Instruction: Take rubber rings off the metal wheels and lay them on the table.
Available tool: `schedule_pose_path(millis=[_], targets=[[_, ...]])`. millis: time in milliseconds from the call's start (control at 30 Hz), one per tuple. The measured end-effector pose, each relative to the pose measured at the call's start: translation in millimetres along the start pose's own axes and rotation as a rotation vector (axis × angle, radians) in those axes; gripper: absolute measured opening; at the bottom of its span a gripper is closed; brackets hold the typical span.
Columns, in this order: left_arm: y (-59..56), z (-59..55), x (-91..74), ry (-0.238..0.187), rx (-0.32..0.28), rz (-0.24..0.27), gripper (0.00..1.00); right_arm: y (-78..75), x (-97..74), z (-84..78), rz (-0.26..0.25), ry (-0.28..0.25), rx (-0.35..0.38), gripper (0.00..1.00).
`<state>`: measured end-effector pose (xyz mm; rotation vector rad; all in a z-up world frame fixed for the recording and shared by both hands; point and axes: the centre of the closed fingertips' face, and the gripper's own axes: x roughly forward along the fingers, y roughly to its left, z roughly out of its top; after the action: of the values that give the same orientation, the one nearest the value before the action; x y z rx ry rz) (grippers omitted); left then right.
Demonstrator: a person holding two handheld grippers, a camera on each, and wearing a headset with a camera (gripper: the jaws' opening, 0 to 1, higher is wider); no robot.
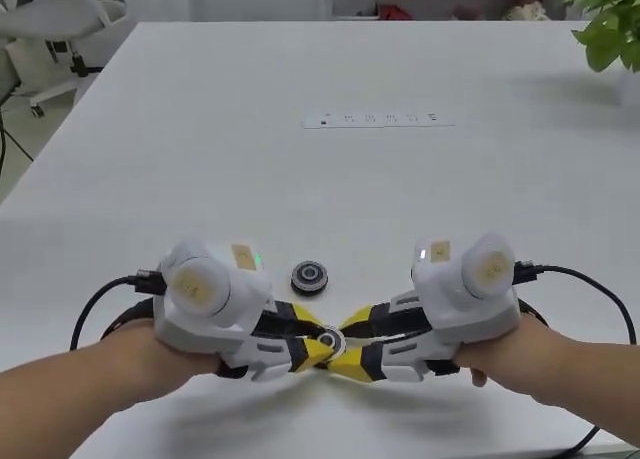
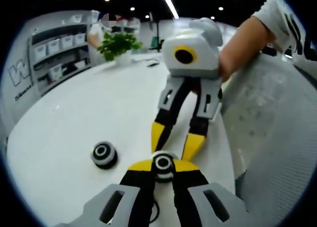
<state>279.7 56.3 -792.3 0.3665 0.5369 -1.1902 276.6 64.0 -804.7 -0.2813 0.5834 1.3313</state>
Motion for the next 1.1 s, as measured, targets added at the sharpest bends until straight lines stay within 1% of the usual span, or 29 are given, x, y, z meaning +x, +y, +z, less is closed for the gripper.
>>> schedule_pose_path(millis=[433, 500, 567, 600, 700, 867, 1100], targets=[[0.4, -0.5, 0.1, 0.001, 0.010, 0.010, 0.13, -1.0, -2.8, -3.8, 0.001, 0.021, -0.021, 0.18], [1.1, -1.1, -0.6, 0.001, 0.005, 0.011, 0.13, -2.7, -4.7, -5.9, 0.000, 0.031, -0.031, 0.13], [1.2, -1.2, -0.9, -0.001, -0.001, 0.011, 0.13, -5.1, -7.3, -8.9, -0.005, 0.038, -0.009, 0.02], [0.9, -1.1, -0.8, -0.001, -0.001, 0.011, 0.13, -5.0, -6.5, -8.6, -0.001, 0.033, 0.007, 0.02], [0.9, -1.2, -0.7, -0.002, -0.004, 0.012, 0.13, -4.2, -6.2, -8.5, -0.003, 0.038, -0.006, 0.02], [0.9, -1.4, -0.8, -0.003, -0.006, 0.013, 0.13, -5.4, -6.3, -8.6, -0.005, 0.035, 0.035, 0.01], [0.3, -1.4, -1.0, 0.003, 0.009, 0.016, 0.13, -8.9, -6.6, -9.4, -0.006, 0.026, 0.146, 0.00]])
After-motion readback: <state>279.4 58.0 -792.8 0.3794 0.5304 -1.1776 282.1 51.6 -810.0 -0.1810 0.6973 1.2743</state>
